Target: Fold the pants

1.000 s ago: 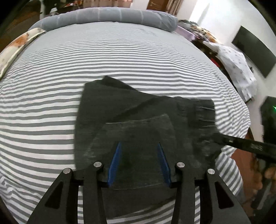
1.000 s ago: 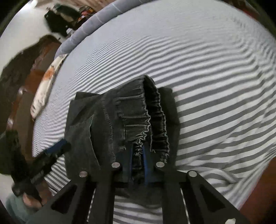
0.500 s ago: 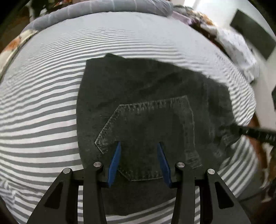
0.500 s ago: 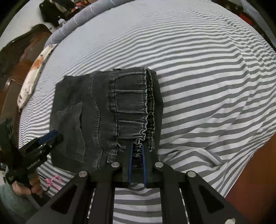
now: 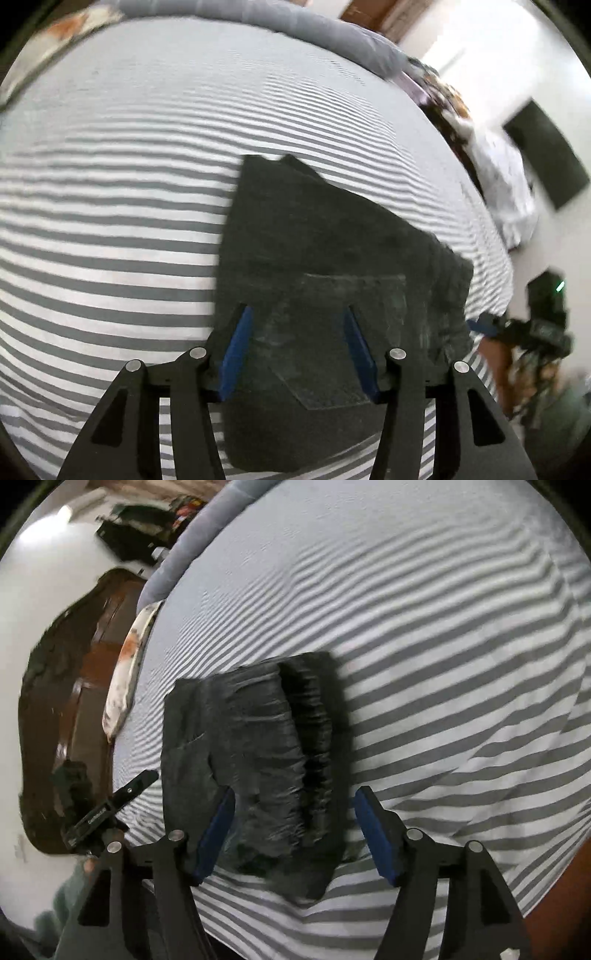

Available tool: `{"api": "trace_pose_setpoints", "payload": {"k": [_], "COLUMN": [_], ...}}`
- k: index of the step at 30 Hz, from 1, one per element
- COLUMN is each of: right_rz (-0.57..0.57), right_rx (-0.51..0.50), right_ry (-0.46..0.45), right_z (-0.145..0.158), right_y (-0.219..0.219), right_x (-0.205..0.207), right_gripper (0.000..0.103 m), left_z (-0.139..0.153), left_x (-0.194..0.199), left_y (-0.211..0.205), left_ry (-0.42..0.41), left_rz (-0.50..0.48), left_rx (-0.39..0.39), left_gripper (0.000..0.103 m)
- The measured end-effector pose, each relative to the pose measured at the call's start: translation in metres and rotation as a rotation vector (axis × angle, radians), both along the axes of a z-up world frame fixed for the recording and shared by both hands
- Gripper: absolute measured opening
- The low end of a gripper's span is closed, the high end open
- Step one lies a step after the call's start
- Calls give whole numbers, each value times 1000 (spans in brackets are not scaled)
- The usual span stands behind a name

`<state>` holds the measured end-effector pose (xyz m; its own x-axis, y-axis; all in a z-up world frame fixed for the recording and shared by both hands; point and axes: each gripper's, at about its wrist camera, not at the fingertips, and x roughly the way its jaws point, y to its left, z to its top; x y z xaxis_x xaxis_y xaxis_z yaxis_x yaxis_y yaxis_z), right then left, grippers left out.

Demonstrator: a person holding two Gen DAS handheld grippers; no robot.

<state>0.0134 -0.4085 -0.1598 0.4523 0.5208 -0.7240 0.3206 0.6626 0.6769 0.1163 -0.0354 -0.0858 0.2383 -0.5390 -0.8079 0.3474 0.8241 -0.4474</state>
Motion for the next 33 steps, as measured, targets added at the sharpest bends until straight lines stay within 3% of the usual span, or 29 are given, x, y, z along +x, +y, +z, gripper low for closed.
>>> {"api": "trace_pose_setpoints", "payload": {"k": [5,11,15,19,26,30,33], "right_rz": [26,87,148,181,193,198,181], "right_rx": [79,93,131,131,49,10,-26], "right_ry": [-6,-35,-42,-70,-39,-36,-26], "right_z": [-20,-32,-38,-31,-32,-28,-27], "right_y": [-7,-6,12,24,36,43,44], "right_x": [10,28,41,45,56,60,57], "right_gripper": [67,66,55,54,56,62,56], "left_z": [-24,-38,-38,-35,-29,-31,-31], "left_x": [18,24,27,27,13,9,8], "left_y": [21,19,19,16,0,2,1], "left_ry": [102,170,176,164,47,30,13], "left_rz": [44,-11,-16,-30,-81,-72,-71], "left_rx": [-25,-42,-69,-58,68,59,56], "left_gripper": [53,53,55,57,56,41,33]}}
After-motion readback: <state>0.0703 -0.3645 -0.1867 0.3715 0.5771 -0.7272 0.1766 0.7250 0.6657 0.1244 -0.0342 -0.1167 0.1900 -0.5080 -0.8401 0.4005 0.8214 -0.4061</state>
